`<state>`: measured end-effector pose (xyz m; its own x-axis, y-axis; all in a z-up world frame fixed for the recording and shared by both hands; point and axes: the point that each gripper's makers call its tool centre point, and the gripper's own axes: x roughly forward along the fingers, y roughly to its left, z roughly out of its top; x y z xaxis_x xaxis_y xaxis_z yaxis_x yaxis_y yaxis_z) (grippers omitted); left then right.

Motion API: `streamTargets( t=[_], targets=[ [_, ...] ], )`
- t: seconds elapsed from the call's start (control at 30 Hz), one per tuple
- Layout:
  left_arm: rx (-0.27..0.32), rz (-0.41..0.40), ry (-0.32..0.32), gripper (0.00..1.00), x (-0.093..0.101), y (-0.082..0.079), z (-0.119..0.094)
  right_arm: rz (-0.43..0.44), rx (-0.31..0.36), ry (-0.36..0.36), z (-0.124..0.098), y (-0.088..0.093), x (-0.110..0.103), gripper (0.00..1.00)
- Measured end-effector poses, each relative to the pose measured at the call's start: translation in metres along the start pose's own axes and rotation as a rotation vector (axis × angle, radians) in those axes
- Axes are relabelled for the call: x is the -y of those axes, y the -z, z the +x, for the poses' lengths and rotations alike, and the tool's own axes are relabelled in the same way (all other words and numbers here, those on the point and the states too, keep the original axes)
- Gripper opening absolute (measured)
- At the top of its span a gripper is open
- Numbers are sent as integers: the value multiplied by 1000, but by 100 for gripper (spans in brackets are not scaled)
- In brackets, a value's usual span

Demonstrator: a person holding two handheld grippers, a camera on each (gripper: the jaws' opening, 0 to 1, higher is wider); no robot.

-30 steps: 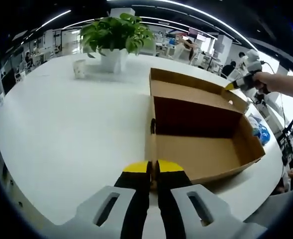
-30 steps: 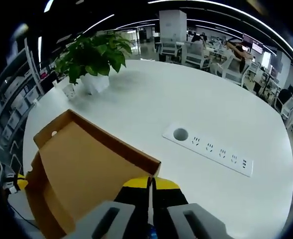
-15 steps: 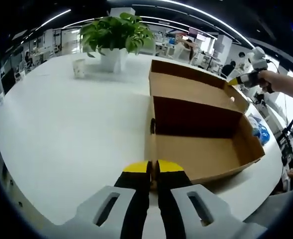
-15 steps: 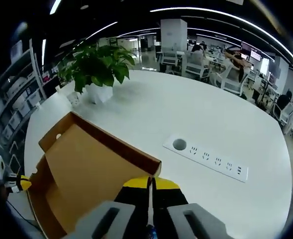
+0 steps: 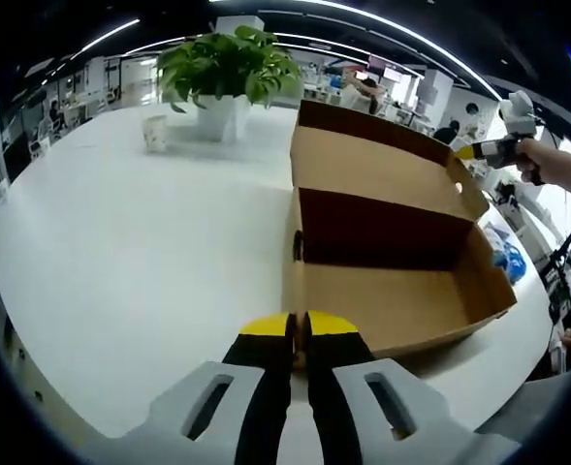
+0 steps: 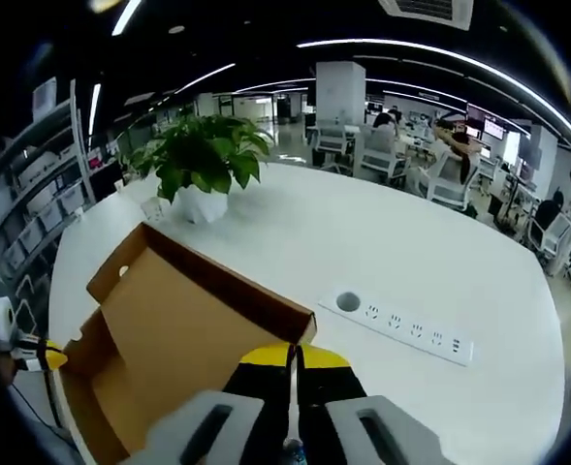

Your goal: Operate the shoe box by opening the lid, removing the specified soft item, and placing it in the target area until the item is outside and the box remains undamaged.

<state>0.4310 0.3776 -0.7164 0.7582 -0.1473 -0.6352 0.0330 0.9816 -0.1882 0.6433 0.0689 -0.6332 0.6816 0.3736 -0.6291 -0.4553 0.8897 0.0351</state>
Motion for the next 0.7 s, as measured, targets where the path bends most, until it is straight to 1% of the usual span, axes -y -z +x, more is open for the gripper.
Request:
streamTargets(
  t=[0.33,0.7],
  targets=[
    [1,5,0,2,1,0,0,4,29,5,-8,0,-1,0],
    [3,2,-2,2,2,1,-3,11,67,2,-19,-4,-6,0]
  ],
)
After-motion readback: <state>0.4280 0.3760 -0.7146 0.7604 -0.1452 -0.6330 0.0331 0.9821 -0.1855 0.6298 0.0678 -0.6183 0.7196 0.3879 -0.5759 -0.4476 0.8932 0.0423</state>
